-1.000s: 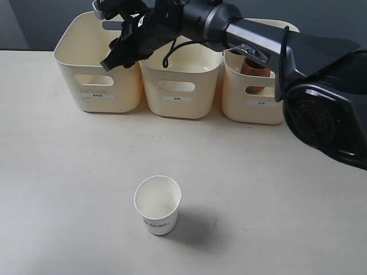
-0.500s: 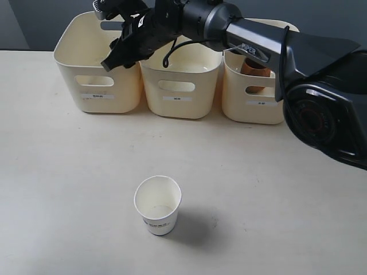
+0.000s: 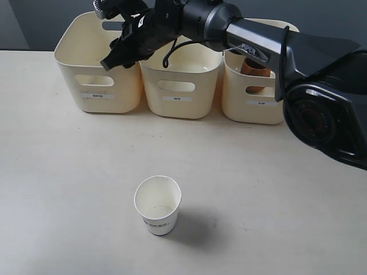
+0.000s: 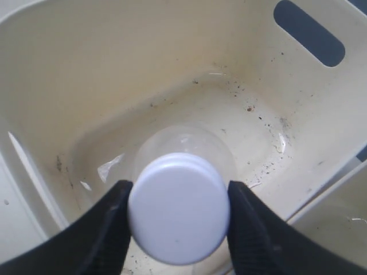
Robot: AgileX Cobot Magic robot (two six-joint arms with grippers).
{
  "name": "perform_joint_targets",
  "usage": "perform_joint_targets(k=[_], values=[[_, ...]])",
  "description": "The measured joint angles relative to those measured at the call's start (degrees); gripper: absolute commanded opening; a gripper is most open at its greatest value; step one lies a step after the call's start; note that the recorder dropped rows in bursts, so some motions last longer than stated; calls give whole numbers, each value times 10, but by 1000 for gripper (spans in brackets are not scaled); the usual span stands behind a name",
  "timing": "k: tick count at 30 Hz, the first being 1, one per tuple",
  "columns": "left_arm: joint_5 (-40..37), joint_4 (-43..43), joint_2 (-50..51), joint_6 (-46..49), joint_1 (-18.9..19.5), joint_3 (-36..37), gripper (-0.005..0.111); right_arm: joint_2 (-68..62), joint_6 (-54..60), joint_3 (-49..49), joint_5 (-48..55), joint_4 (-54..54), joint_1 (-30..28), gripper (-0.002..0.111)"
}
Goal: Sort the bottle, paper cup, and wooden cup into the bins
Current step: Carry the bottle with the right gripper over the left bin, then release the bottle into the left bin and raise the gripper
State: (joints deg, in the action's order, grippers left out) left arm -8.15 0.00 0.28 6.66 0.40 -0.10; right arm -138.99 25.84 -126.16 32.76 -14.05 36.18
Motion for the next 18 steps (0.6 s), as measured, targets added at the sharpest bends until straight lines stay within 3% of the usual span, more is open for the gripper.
perform_joint_targets(k=[4,18], values=[[0,0,0,0,0,0,0,0,0,0,0,0,0,53],[0,0,0,0,0,0,0,27,-1,0,26,-7,0,53]])
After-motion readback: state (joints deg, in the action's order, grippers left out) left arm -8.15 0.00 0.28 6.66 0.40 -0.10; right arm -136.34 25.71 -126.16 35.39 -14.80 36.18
